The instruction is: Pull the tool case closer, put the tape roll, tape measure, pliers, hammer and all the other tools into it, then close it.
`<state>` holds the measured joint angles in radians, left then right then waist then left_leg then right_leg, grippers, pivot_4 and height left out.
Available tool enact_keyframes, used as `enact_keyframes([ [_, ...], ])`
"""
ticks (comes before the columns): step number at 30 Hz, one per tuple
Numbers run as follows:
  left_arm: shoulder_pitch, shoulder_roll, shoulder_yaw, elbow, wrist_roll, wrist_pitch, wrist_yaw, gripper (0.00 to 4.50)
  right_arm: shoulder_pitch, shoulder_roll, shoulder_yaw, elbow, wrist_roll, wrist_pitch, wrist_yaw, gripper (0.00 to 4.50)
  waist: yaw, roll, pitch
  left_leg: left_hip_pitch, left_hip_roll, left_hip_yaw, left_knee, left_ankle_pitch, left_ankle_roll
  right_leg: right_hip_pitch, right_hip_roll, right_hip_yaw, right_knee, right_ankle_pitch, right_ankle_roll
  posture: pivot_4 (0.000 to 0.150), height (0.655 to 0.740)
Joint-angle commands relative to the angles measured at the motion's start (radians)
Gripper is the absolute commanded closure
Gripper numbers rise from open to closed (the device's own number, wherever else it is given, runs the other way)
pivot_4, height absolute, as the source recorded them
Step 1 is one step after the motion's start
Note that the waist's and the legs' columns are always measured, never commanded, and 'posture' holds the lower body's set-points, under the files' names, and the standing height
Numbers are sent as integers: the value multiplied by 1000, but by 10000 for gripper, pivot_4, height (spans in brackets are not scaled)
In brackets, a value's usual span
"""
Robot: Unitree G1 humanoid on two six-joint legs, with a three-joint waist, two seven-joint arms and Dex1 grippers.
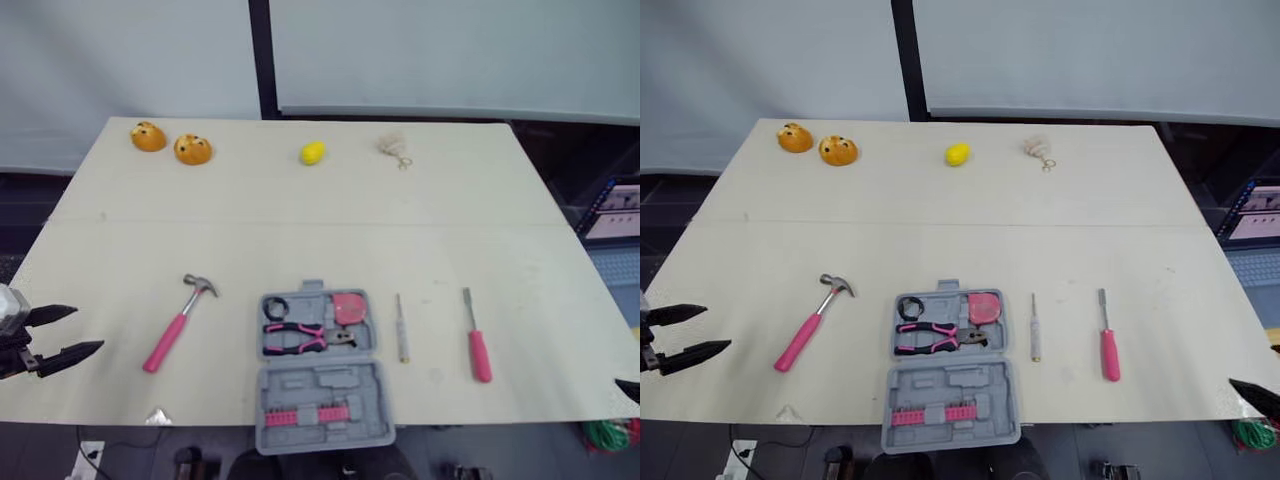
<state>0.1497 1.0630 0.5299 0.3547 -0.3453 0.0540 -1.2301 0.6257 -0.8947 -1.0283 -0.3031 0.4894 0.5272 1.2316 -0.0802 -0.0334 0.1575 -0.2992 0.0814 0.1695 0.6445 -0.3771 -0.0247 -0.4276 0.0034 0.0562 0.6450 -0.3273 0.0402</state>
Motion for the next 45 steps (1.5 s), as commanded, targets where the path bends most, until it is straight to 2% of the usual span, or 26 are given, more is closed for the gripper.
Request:
enact_keyframes([
  [1,30,-15,-66,-158,-11,-22,-61,0,-39,-24,98,-136,54,29,-15,270,-1,1,0,0,0,0,0,0,0,0,0,0,0,0,0,1500,7400],
  [5,32,-48,-189,-322,-10,-16,-90,0,-154,-57,277,-248,92,78,-67,270,-3,3,2,-1,0,0,2,0,0,1,0,1,0,1,2,1500,7400],
  [8,32,-59,-267,-371,18,-59,-117,0,-225,-75,401,-280,90,88,-88,270,-2,3,2,-1,0,0,2,0,0,0,1,1,0,1,2,1500,7400],
  [14,-59,-142,-439,-352,80,-117,-109,0,-449,-65,780,-209,-62,-15,-144,270,-3,3,3,-1,0,1,5,1,1,1,2,2,1,2,3,1500,7400],
  [19,-155,-200,-514,-277,120,-144,-77,0,-558,-49,962,-122,-157,-81,-149,270,1,4,3,-1,0,2,5,2,2,0,2,3,1,2,3,1500,7400],
  [29,-284,-276,-627,-143,209,-218,-55,0,-693,29,1150,-4,-264,-111,-178,270,-1,4,3,-1,0,4,12,3,2,-1,3,4,7,1,2,1500,7400],
  [38,-333,-308,-678,-95,240,-253,-50,0,-757,78,1221,48,-308,-109,-189,270,-1,4,3,-1,1,4,14,3,2,-2,3,4,10,1,2,1500,7400],
  [39,-337,-310,-684,-84,247,-260,-49,4959,-767,87,1228,57,-313,-109,-191,5314,-1,4,3,-1,1,4,14,3,1,-2,3,4,10,1,2,1500,7400],
  [40,-341,-312,-689,-73,254,-266,-46,7406,-777,94,1237,65,-322,-113,-192,7903,-1,4,3,-1,1,4,14,3,1,-2,3,4,10,1,2,1500,7400],
  [41,-346,-314,-692,-61,260,-271,-43,11952,-784,100,1246,72,-331,-117,-194,12579,-1,4,3,-1,1,4,14,3,1,-2,3,4,10,1,2,1500,7400],
  [45,-366,-326,-703,-31,271,-281,-31,32668,-798,118,1273,90,-353,-127,-201,32987,0,4,3,-1,1,4,14,3,1,-2,3,4,10,1,1,1500,7400],
])
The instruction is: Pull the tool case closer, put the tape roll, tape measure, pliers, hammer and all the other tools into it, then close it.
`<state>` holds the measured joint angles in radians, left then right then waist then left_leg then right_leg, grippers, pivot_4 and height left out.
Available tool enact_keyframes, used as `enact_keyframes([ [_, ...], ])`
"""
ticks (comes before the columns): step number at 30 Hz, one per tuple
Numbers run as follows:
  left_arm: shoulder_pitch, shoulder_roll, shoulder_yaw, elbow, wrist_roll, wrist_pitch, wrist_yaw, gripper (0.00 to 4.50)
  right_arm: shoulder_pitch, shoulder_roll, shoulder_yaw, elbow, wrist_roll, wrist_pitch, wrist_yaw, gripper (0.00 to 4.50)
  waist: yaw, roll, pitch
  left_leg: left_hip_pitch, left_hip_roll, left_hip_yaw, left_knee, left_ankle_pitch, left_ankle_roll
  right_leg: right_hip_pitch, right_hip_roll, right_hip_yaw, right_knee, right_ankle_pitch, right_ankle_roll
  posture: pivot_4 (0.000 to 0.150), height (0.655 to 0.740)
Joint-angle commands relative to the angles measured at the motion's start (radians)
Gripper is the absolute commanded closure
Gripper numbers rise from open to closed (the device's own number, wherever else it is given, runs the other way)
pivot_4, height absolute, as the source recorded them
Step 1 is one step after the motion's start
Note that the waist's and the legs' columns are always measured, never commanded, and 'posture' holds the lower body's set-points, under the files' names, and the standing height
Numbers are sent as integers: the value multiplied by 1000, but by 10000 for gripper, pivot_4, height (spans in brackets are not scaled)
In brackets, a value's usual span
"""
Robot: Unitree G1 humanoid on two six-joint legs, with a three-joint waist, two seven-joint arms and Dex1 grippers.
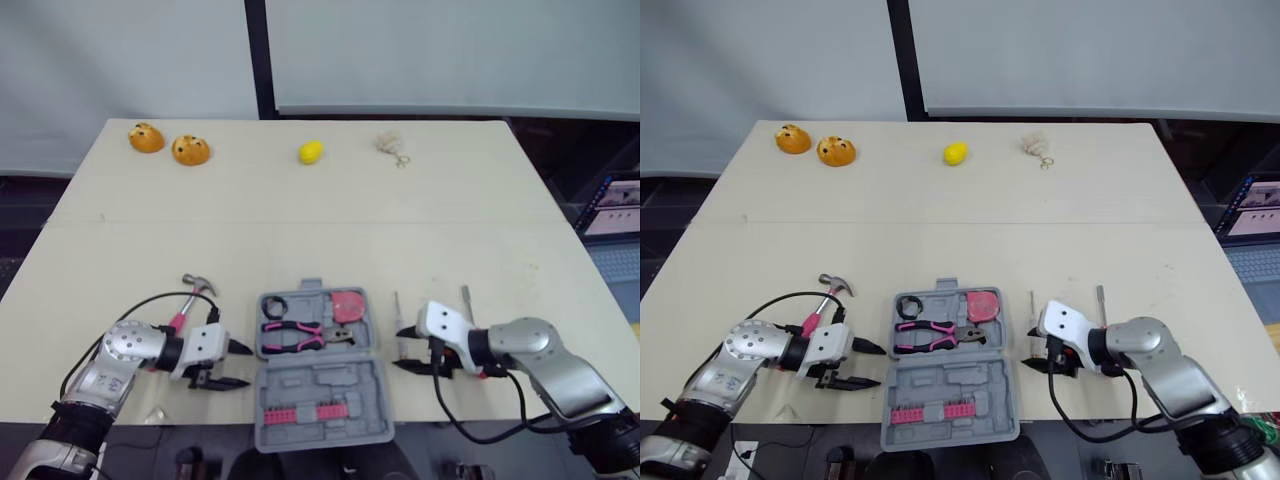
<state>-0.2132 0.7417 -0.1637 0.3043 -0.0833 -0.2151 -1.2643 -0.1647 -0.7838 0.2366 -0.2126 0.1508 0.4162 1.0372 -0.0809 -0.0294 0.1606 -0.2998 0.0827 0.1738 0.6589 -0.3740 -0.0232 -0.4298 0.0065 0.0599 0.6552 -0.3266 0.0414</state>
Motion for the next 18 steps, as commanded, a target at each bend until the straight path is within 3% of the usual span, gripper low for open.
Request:
enact_keyframes([
  [1,-6,-9,-12,20,8,-9,4,38554,-11,13,18,6,-22,-20,-7,39030,0,0,0,0,0,0,0,0,0,0,0,0,0,0,0,1500,7400],
  [3,-8,-17,-19,20,10,-2,7,44714,-19,25,34,20,-35,-28,-11,44830,0,0,0,0,0,0,0,0,0,0,0,0,0,0,0,1500,7400],
  [18,3,-75,-60,-53,23,54,41,44714,-13,91,61,34,-69,-33,-40,44830,10,1,-1,0,0,0,2,0,0,0,-1,0,1,0,0,1500,7400],
])
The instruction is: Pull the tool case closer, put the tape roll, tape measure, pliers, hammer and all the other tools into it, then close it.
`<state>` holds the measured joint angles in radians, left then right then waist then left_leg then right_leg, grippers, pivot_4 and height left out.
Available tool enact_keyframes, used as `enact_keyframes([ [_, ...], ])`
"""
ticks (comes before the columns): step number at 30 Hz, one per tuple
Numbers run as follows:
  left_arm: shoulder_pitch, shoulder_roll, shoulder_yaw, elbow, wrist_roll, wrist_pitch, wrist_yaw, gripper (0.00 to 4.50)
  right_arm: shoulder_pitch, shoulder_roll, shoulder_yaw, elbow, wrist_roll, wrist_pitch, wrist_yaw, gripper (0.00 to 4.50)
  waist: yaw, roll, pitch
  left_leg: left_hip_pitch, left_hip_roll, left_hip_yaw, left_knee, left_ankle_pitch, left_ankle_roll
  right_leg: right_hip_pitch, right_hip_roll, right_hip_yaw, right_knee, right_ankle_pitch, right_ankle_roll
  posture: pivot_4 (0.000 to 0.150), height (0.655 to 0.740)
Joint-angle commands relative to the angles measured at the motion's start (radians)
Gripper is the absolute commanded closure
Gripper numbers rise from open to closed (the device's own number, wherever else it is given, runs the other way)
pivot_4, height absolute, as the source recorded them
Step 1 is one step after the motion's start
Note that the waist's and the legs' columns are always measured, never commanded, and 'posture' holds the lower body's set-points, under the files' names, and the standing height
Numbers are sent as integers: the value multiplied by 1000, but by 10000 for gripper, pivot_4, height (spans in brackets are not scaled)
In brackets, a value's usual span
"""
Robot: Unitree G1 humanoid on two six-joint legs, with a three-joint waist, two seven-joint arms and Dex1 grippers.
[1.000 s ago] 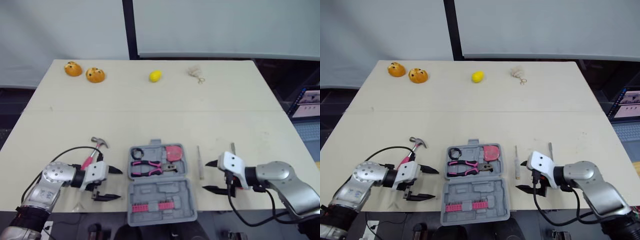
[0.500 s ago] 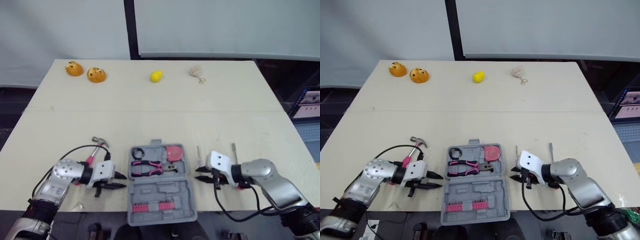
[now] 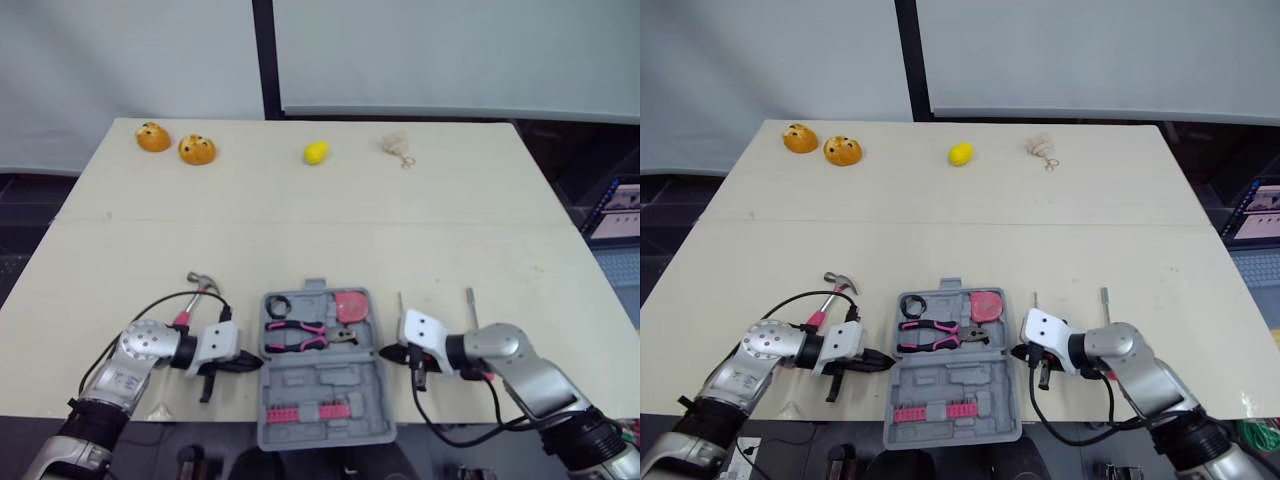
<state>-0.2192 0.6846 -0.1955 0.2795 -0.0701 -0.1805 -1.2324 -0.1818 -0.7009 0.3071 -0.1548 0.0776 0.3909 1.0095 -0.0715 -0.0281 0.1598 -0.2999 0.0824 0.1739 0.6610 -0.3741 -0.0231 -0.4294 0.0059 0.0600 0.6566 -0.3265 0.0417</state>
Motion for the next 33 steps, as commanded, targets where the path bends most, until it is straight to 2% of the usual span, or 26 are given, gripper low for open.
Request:
enact_keyframes([
  [1,5,-25,-29,-31,9,25,14,44714,7,12,-11,-28,6,-4,-15,44830,4,0,0,0,0,0,0,0,0,0,0,0,0,0,0,1500,7400],
  [11,-78,-86,-30,19,27,52,55,44714,-2,57,-25,-32,27,27,-43,44830,19,0,0,0,-1,0,2,0,0,1,0,0,0,1,1,1500,7400],
  [18,-204,-131,-44,145,80,36,70,44714,-59,96,-38,40,8,25,-63,44830,16,0,0,0,-1,0,3,0,0,1,0,0,1,1,1,1500,7400],
  [33,-350,-113,-39,420,147,-114,60,44714,-168,186,-23,134,-19,46,-75,44830,11,0,0,0,0,1,3,0,0,0,1,0,3,1,1,1500,7400],
])
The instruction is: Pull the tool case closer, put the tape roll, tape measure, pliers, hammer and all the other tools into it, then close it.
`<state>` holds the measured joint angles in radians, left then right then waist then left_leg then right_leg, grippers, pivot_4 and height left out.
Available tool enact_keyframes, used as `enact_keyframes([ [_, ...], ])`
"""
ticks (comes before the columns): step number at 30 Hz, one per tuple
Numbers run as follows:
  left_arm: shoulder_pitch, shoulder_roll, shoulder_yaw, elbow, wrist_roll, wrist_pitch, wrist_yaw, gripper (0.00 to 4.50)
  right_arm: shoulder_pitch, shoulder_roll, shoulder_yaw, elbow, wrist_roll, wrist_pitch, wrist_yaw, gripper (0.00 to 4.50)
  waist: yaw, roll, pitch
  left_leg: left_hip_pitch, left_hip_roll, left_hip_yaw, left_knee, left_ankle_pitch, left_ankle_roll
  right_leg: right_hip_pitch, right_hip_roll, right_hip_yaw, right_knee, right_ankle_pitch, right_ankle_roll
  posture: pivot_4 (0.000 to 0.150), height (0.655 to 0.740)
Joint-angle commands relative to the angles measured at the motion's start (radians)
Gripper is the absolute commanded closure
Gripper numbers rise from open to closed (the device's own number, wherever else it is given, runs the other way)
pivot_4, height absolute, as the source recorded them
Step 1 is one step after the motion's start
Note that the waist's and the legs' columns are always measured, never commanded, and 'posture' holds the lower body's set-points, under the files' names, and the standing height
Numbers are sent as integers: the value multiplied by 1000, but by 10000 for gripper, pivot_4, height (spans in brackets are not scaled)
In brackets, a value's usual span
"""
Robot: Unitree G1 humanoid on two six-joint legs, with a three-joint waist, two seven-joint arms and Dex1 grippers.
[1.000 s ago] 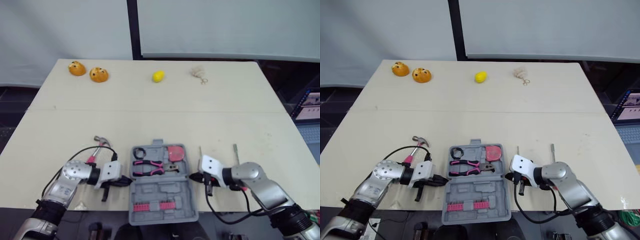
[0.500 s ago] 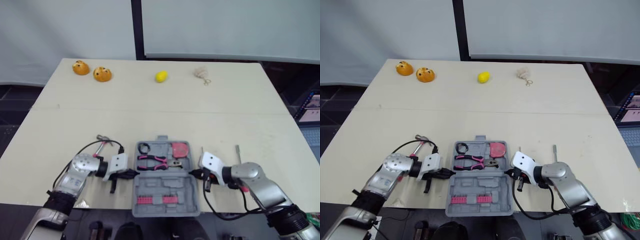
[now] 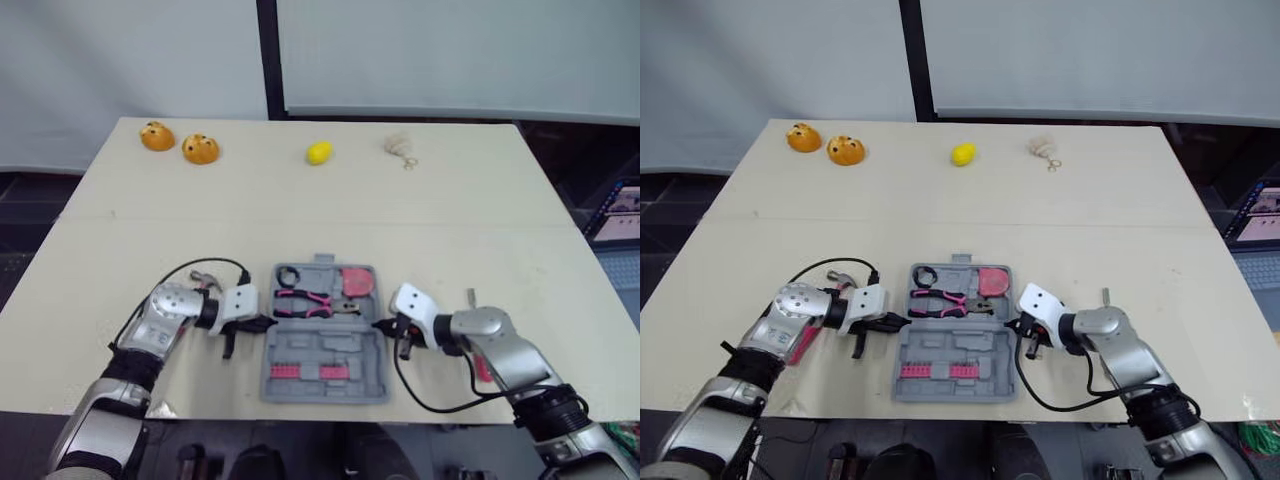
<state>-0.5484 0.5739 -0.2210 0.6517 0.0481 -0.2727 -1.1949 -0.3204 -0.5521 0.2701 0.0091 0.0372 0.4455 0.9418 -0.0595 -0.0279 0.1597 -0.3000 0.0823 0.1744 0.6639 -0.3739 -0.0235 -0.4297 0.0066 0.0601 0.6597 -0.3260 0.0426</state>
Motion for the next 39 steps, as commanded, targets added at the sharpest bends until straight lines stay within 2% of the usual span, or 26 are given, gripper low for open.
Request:
enact_keyframes([
  [1,-31,-5,-13,62,29,-25,24,44714,-34,44,15,-28,20,-5,-8,44830,-1,0,0,0,0,0,0,0,0,0,0,0,0,0,0,1500,7400],
  [13,-29,13,-15,92,43,-66,4,44714,-30,68,23,-64,19,23,-4,44830,-12,0,0,0,1,0,0,0,-1,-1,1,0,1,0,-1,1500,7400],
  [39,21,3,-18,5,33,-13,9,44714,-33,31,-3,-50,16,21,-3,44830,-23,0,0,0,1,0,-1,1,-1,-1,0,0,1,-1,-1,1500,7400],
])
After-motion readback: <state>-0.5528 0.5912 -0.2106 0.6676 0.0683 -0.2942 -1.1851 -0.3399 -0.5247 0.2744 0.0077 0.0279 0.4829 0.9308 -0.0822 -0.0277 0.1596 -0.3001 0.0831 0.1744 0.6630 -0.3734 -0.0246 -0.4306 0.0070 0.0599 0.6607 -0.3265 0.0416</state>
